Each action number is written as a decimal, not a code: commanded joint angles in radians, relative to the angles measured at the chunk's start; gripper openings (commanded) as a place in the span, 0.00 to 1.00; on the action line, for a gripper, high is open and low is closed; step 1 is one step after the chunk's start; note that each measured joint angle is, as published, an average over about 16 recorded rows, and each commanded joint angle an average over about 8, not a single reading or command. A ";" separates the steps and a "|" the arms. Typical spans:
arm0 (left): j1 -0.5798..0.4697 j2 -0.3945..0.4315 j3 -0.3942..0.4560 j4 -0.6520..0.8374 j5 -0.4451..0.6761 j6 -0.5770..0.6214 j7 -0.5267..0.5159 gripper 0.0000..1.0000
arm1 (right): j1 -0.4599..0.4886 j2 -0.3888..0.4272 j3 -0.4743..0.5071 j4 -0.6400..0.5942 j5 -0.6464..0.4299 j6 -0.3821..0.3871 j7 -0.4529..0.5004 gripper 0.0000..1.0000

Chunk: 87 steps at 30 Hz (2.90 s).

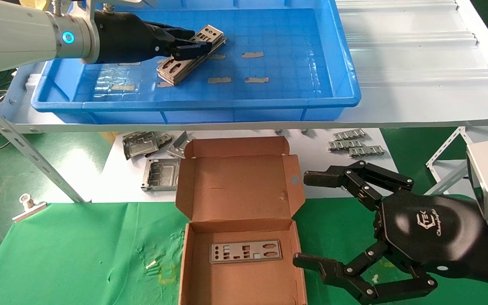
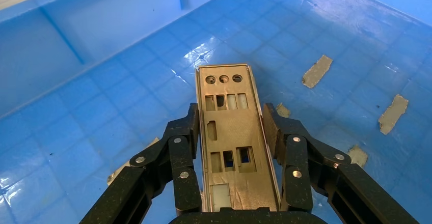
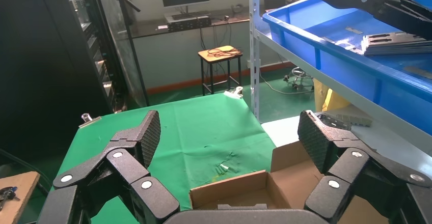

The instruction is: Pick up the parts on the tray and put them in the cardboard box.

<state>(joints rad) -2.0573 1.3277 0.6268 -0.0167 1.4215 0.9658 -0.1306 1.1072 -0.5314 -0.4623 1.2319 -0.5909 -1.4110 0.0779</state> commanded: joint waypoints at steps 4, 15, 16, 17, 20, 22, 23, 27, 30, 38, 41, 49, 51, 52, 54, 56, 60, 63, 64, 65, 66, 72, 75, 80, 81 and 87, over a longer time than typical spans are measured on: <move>0.001 0.001 0.001 0.000 0.001 -0.003 -0.005 0.45 | 0.000 0.000 0.000 0.000 0.000 0.000 0.000 1.00; 0.003 0.002 0.001 -0.004 0.001 -0.012 -0.009 0.00 | 0.000 0.000 0.000 0.000 0.000 0.000 0.000 1.00; 0.003 0.002 0.001 -0.005 0.000 -0.013 -0.009 0.00 | 0.000 0.000 0.000 0.000 0.000 0.000 0.000 1.00; 0.003 0.002 0.001 -0.005 0.000 -0.014 -0.009 0.00 | 0.000 0.000 0.000 0.000 0.000 0.000 0.000 1.00; 0.003 0.002 0.001 -0.006 0.000 -0.017 -0.010 0.00 | 0.000 0.000 0.000 0.000 0.000 0.000 0.000 1.00; 0.002 0.002 0.001 -0.007 -0.001 -0.018 -0.011 0.00 | 0.000 0.000 0.000 0.000 0.000 0.000 0.000 1.00; 0.002 0.002 0.001 -0.007 -0.001 -0.019 -0.011 0.00 | 0.000 0.000 0.000 0.000 0.000 0.000 0.000 1.00; -0.002 0.001 0.000 -0.009 -0.003 -0.018 -0.010 0.00 | 0.000 0.000 0.000 0.000 0.000 0.000 0.000 1.00; -0.005 -0.001 -0.001 -0.011 -0.005 -0.010 -0.008 0.00 | 0.000 0.000 0.000 0.000 0.000 0.000 0.000 1.00; -0.015 -0.015 -0.007 -0.011 -0.014 0.031 0.001 0.00 | 0.000 0.000 0.000 0.000 0.000 0.000 0.000 1.00; -0.020 -0.020 -0.009 -0.009 -0.017 0.041 0.003 0.00 | 0.000 0.000 0.000 0.000 0.000 0.000 0.000 1.00; -0.037 -0.048 -0.023 -0.014 -0.038 0.112 0.021 0.00 | 0.000 0.000 0.000 0.000 0.000 0.000 0.000 1.00; -0.038 -0.062 -0.030 -0.020 -0.049 0.151 0.034 0.00 | 0.000 0.000 0.000 0.000 0.000 0.000 0.000 1.00; -0.038 -0.070 -0.034 -0.024 -0.055 0.174 0.042 0.00 | 0.000 0.000 0.000 0.000 0.000 0.000 0.000 1.00; -0.037 -0.089 -0.043 -0.032 -0.068 0.222 0.061 0.00 | 0.000 0.000 0.000 0.000 0.000 0.000 0.000 1.00; -0.033 -0.110 -0.052 -0.043 -0.083 0.276 0.082 0.00 | 0.000 0.000 0.000 0.000 0.000 0.000 0.000 1.00; -0.017 -0.157 -0.070 -0.071 -0.112 0.394 0.131 0.00 | 0.000 0.000 0.000 0.000 0.000 0.000 0.000 1.00; 0.011 -0.194 -0.083 -0.101 -0.135 0.486 0.178 0.00 | 0.000 0.000 0.000 0.000 0.000 0.000 0.000 1.00; 0.024 -0.207 -0.088 -0.114 -0.144 0.516 0.196 0.00 | 0.000 0.000 0.000 0.000 0.000 0.000 0.000 1.00; 0.039 -0.219 -0.093 -0.129 -0.153 0.543 0.213 0.00 | 0.000 0.000 0.000 0.000 0.000 0.000 0.000 1.00; 0.057 -0.233 -0.097 -0.148 -0.165 0.568 0.229 0.00 | 0.000 0.000 0.000 0.000 0.000 0.000 0.000 1.00; 0.215 -0.334 -0.097 -0.382 -0.269 0.636 0.268 0.00 | 0.000 0.000 0.000 0.000 0.000 0.000 0.000 1.00; 0.337 -0.414 -0.084 -0.593 -0.336 0.626 0.289 0.00 | 0.000 0.000 0.000 0.000 0.000 0.000 0.000 1.00; 0.582 -0.519 -0.072 -0.919 -0.400 0.554 0.358 0.00 | 0.000 0.000 0.000 0.000 0.000 0.000 0.000 1.00; 0.628 -0.525 -0.071 -0.962 -0.403 0.530 0.367 0.00 | 0.000 0.000 0.000 0.000 0.000 0.000 0.000 1.00; 0.806 -0.478 -0.046 -1.060 -0.360 0.341 0.366 0.00 | 0.000 0.000 0.000 0.000 0.000 0.000 0.000 1.00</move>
<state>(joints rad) -1.2782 0.8621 0.5857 -1.0518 1.0756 1.3192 0.2492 1.1072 -0.5314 -0.4624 1.2319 -0.5909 -1.4110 0.0779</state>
